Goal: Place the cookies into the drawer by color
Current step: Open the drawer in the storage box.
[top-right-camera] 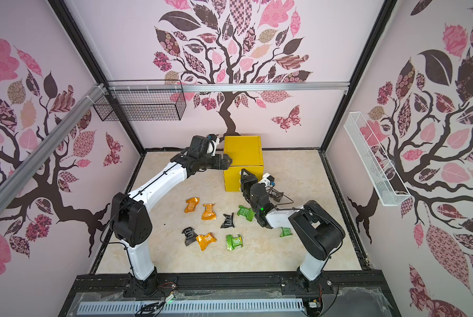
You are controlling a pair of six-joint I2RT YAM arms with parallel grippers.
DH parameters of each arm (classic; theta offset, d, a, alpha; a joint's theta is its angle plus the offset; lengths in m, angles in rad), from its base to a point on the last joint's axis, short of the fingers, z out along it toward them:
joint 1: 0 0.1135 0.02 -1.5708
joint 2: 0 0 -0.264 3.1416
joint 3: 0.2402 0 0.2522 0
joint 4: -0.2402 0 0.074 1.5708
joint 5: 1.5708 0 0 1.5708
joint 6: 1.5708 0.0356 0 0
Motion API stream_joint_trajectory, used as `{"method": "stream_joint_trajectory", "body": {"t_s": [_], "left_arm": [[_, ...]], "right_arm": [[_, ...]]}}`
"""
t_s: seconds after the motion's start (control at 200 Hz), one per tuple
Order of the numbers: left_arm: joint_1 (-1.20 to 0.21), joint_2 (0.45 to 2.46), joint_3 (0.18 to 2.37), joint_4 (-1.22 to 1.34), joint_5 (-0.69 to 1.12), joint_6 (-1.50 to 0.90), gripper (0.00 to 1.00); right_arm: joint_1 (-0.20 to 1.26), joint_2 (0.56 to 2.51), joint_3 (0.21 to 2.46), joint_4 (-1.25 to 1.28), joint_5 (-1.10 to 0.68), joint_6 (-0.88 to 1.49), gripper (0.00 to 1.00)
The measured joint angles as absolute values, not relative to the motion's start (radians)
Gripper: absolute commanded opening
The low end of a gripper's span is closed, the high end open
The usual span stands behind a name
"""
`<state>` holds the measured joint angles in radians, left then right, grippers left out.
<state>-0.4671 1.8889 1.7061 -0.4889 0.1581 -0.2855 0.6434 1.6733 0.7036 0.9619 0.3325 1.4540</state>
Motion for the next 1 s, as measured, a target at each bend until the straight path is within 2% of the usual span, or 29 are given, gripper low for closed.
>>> {"method": "stream_joint_trajectory", "body": {"t_s": [1.0], "left_arm": [[-0.494,1.853,1.660,-0.465,0.113,-0.292,0.97]], "right_arm": [[0.868,1.385,0.494,0.819,0.515,1.421,0.30]]}}
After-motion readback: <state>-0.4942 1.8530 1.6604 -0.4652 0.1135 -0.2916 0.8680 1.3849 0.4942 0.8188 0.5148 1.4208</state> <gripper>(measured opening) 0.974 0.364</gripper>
